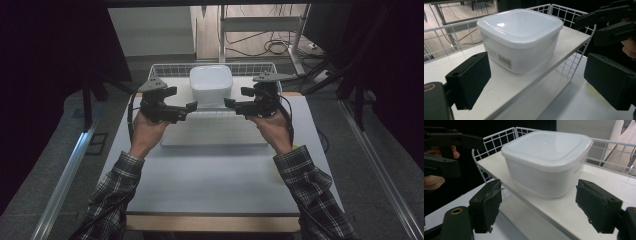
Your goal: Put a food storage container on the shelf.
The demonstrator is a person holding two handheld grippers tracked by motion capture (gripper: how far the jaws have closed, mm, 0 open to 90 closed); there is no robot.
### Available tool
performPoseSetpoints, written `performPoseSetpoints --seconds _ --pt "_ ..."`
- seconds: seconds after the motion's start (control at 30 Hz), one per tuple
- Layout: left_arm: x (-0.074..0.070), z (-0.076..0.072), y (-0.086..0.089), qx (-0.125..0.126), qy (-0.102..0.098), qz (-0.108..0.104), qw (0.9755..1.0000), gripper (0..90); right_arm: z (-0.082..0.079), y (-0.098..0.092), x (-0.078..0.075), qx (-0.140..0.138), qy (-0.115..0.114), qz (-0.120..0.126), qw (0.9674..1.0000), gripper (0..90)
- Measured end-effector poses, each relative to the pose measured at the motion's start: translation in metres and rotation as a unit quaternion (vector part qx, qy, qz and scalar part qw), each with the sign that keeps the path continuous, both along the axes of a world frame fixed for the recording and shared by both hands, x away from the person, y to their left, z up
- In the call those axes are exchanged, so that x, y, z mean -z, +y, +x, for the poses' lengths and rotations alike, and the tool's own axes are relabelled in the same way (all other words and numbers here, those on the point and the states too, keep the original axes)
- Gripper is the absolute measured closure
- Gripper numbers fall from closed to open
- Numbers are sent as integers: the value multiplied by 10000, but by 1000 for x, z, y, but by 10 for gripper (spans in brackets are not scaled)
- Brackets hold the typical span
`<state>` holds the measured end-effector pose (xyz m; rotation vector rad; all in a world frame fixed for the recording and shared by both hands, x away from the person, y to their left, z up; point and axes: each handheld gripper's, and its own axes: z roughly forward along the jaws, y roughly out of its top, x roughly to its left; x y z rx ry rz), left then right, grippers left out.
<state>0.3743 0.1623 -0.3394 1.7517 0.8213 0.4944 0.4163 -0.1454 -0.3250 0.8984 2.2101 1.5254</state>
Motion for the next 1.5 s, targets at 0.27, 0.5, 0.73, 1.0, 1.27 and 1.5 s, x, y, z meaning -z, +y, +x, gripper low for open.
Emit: performPoseSetpoints --seconds 0.27,0.5,0.73,1.0,1.27,1.5 --pt "16 -21 2 94 -42 -31 9999 55 -17 -5 11 -165 -26 -22 9999 162" --pt "35 -36 3 170 147 43 9997 57 -30 -5 23 -281 -31 -170 9995 115" --pt "52 -47 6 387 368 281 9982 76 -42 -8 38 -309 23 -299 9991 87" --pt "71 -60 10 498 513 318 9969 76 -51 -19 53 -295 82 -255 9992 73" --pt "90 -69 12 447 569 201 9972 52 -64 -30 73 -360 -140 -378 9985 55" --pt "103 -80 7 423 524 429 9968 46 -73 -40 85 -276 -27 -365 9989 53"
